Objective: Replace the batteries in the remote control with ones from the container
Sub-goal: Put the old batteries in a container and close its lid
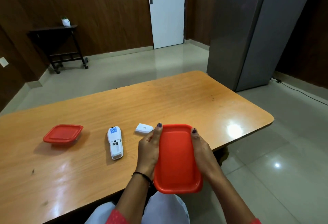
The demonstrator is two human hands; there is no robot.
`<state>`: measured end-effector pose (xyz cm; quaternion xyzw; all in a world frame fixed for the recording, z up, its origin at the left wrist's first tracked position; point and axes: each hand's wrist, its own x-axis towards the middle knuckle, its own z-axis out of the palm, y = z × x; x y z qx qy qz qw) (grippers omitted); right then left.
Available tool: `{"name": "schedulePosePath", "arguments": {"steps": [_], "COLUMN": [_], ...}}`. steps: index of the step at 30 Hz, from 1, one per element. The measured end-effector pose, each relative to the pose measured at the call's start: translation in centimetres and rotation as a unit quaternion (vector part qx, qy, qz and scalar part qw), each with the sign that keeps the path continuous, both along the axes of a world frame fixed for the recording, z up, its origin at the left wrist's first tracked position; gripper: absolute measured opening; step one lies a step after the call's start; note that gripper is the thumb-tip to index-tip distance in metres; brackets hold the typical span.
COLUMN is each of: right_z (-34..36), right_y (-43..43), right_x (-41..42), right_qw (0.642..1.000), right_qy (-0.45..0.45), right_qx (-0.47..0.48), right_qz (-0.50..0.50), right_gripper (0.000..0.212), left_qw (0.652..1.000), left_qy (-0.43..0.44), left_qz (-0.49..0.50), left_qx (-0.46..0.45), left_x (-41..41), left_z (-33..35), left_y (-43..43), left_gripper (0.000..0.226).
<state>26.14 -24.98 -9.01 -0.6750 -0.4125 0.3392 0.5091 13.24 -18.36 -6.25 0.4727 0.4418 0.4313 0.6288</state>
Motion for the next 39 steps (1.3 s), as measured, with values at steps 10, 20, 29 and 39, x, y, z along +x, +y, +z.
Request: {"name": "schedulePosePath", "arguments": {"steps": [10, 20, 29, 39], "right_z": [-0.7, -0.9, -2.7, -4.4], "right_y": [1.6, 14.9, 31.1, 44.9], "right_x": [3.0, 9.6, 21.2, 31.0], "right_qw": [0.999, 0.975, 0.950, 0.946], "right_qy": [0.009, 0.183, 0.245, 0.230], "right_qx": [0.006, 0.051, 0.044, 0.022], "right_qz": [-0.047, -0.118, -0.189, -0.228], "right_gripper": [0.041, 0.029, 0.021, 0.014], "left_qw": [0.992, 0.989, 0.991, 0.984], "left_qy": [0.044, 0.086, 0.114, 0.145], "left_qz": [-0.116, -0.092, -0.064, -0.102], "left_qx": [-0.014, 0.083, 0.036, 0.014], "left_x": [2.4, 11.4, 22.9, 32.8], "left_z": [0.4, -3.0, -4.4, -7.6], "left_y": [5.7, 12.9, 31.5, 46.8], "left_gripper": [0.071, 0.066, 0.059, 0.021]}}
